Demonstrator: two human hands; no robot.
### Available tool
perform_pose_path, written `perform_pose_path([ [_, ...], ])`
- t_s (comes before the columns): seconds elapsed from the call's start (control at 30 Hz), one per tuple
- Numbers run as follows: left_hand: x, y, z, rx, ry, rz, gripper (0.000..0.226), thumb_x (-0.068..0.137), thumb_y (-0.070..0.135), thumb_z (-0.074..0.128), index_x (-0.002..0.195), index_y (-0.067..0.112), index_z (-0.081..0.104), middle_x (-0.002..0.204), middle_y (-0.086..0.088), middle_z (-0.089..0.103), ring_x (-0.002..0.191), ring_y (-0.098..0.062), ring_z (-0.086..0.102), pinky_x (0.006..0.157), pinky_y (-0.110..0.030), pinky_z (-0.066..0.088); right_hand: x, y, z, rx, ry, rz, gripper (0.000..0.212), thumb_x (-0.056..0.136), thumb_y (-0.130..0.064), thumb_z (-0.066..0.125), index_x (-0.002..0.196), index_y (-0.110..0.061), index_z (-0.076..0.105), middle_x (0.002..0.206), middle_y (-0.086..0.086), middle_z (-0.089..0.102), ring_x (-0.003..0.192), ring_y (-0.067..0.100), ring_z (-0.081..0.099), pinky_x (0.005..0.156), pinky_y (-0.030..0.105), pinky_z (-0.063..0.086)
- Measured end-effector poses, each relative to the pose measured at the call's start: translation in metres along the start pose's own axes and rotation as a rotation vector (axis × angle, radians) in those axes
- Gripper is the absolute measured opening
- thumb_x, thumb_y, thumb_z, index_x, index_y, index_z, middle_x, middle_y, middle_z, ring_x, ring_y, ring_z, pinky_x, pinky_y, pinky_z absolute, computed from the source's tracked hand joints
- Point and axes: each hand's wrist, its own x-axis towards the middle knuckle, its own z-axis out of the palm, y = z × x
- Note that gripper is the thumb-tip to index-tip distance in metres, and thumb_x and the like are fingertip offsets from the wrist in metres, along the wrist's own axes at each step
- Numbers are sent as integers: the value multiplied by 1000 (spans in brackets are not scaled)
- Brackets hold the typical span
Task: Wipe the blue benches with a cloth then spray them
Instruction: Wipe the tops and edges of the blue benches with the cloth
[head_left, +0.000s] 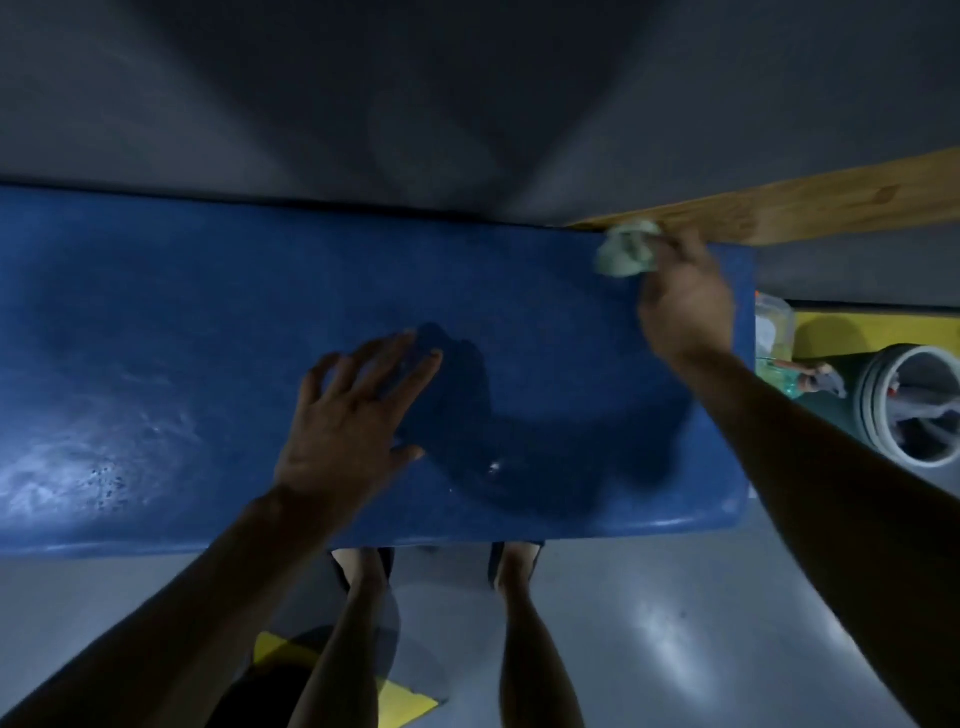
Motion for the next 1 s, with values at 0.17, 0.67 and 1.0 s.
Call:
perform_pose_path([
  [0.17,-17,-42,0,59,-55,-44,103,58,44,88,148,22,44,161,-4,30,137,-34,39,106,-61,31,-2,-48,17,102,171,489,44,83,-11,49,126,-13,61,131,10,53,110,34,56,87,38,46],
  [0.67,-14,-47,2,18,-177,-55,101,76,56,73,157,33,17,167,6,6,150,-24,18,117,-58,10,-31,-54,11,89,112,400,51,82,-6,50,132,-12,57,126,13,53,103,34,57,82,33,44],
  [1.0,-11,-49,-2,12,-178,-35,96,76,57,71,154,34,21,164,6,18,149,-22,21,118,-58,11,-26,-245,51,134,-135,-387,61,83,-11,57,142,-20,47,143,0,45,119,27,51,88,39,52],
])
